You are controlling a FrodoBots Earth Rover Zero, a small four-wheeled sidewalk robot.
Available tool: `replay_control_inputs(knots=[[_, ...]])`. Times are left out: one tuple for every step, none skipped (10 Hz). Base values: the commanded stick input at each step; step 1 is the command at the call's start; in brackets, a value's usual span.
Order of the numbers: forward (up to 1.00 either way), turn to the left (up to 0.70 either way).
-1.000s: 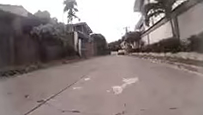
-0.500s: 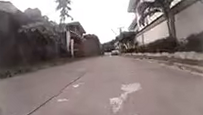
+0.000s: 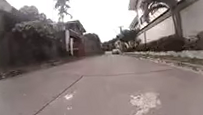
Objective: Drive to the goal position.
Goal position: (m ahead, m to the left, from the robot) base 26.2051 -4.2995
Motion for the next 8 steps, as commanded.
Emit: replay_control_inputs(knots=[[1.0, 0.02], [1.0, 0.02], [1.0, 0.02], [1.0, 0.02], [1.0, 0.02], [1.0, 0.02], [1.0, 0.02], [1.0, 0.02]])
